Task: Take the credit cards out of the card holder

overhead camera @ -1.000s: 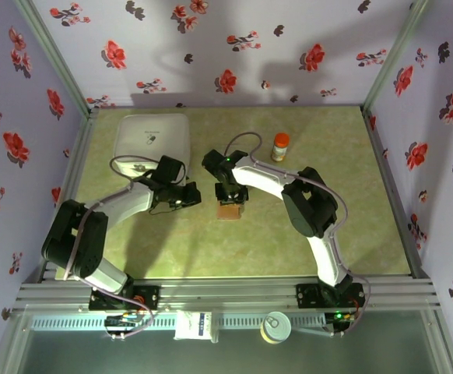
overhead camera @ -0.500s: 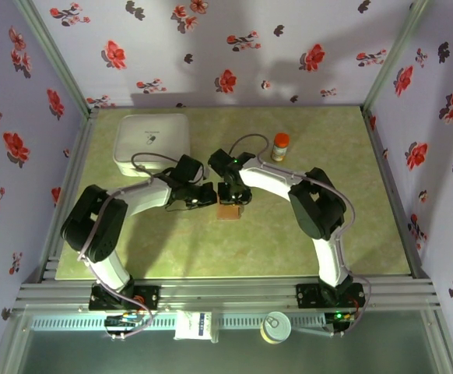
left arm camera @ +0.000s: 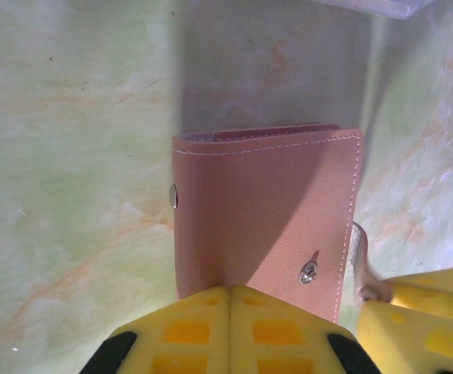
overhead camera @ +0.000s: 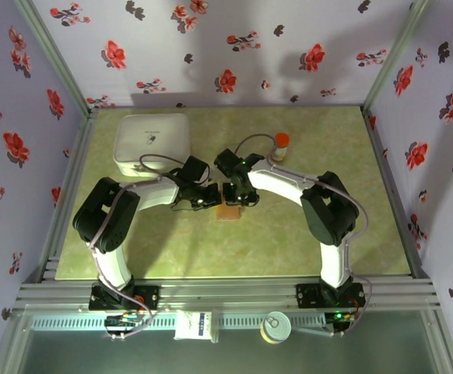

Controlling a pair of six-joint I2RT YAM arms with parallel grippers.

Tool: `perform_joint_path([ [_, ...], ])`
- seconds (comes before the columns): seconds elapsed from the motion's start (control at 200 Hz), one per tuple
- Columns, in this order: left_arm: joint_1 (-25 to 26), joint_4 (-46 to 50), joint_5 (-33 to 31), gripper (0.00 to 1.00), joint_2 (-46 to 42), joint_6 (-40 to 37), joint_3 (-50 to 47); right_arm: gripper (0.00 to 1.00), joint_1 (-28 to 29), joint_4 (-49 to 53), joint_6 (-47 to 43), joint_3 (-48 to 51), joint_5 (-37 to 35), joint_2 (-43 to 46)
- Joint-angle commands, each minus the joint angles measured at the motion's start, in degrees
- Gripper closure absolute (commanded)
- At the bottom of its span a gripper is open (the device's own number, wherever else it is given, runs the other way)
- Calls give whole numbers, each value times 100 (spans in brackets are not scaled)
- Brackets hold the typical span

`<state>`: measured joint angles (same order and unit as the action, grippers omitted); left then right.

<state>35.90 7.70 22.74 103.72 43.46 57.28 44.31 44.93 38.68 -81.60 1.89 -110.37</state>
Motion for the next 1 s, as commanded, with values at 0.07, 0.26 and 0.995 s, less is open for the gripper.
perform_joint_path([
  [0.07, 23, 71, -16, 100, 102, 120, -15, 78, -210, 209, -128, 305, -296, 388],
  [0.26, 18, 176, -24, 100, 118, 96, 63, 78, -335, -13, -164, 513, -190, 319],
  [0.995, 44, 381, -34, 100, 85, 83, 231, 83, -391, -552, -330, 492, 222, -349],
])
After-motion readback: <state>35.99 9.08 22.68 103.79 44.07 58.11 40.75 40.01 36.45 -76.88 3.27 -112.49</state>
